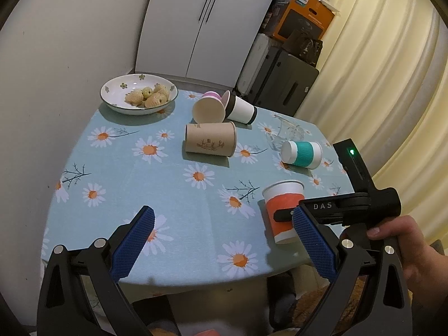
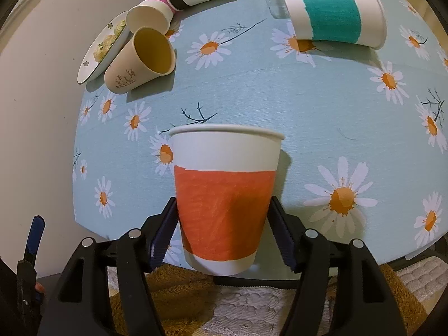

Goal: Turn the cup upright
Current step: 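Lower the cup upright onto the tablecloth and open the right gripper, then bring the left tool to the upright orange-banded cup and grasp it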

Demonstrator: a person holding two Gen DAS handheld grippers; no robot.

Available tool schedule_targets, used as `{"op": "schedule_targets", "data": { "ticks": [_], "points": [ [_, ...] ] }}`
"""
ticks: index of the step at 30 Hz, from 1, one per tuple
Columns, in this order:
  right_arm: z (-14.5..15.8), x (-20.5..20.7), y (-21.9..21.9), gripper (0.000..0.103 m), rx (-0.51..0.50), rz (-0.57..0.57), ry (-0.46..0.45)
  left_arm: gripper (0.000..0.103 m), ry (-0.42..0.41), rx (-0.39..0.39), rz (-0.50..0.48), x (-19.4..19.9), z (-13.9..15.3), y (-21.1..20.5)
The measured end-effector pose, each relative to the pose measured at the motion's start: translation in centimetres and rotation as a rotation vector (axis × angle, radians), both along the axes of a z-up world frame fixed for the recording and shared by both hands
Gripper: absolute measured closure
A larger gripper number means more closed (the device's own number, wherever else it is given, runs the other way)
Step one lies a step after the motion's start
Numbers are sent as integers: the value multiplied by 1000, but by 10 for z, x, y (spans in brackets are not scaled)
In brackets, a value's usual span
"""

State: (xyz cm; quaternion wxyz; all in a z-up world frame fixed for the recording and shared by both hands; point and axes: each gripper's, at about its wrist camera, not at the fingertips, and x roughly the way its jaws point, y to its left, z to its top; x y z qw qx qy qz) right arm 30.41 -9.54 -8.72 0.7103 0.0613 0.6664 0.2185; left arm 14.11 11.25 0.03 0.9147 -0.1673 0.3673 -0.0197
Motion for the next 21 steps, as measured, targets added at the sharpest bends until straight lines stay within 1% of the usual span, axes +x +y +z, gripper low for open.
{"op": "schedule_targets", "data": {
  "ticks": [5, 10, 15, 18, 21],
  "points": [
    [3, 0, -6, 33, 7, 0, 4, 7, -2, 14, -4, 1, 3, -3],
    [15, 0, -15, 33, 31, -4, -1, 7, -1, 25, -15, 3, 6, -10],
    [39, -2, -31, 33, 65, -6, -44, 7, 3, 10, -26, 10, 14, -15],
    [52, -4, -49, 33, 108, -27, -59, 7, 10, -10, -40, 18, 16, -24],
    [57, -6, -73, 33, 180, -62, -37, 7, 26, -28, -64, 28, 15, -37]
  ]
}}
